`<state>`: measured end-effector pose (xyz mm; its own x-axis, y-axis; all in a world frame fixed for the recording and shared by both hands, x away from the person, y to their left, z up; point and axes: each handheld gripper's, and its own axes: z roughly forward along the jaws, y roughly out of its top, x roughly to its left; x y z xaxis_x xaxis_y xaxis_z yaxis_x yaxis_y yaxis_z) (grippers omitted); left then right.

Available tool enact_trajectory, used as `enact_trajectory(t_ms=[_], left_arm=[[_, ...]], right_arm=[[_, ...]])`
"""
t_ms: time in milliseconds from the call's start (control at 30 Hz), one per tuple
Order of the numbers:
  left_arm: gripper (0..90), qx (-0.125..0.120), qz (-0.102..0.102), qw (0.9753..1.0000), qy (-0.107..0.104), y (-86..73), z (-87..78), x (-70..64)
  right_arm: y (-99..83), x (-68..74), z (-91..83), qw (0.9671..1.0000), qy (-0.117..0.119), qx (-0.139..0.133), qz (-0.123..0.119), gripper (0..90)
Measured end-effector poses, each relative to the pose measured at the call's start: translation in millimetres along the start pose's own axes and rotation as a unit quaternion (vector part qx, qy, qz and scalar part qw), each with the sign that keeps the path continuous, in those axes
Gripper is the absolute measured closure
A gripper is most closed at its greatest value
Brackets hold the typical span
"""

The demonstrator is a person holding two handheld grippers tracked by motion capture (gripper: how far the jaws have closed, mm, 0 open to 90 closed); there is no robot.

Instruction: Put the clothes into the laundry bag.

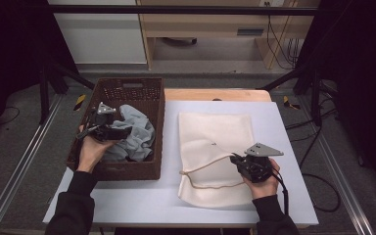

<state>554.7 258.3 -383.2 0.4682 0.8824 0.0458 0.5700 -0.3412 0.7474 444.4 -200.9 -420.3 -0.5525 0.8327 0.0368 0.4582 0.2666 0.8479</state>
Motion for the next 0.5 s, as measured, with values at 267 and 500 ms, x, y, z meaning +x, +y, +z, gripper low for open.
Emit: enact_trajectory(t_ms=[267,500], left_arm=[[7.1,0.072,0.029,0.997,-0.004,-8.6,20.9,-6.4],[1.5,0.135,0.048,0.9895,0.018,-11.5,39.3,-12.9]], right_arm=[[-0.2,-0.2,0.6,1.0,-0.003,0.006,0.0,86.7],[-0.3,-0.2,1.2,1.0,-0.004,0.008,0.0,86.5]])
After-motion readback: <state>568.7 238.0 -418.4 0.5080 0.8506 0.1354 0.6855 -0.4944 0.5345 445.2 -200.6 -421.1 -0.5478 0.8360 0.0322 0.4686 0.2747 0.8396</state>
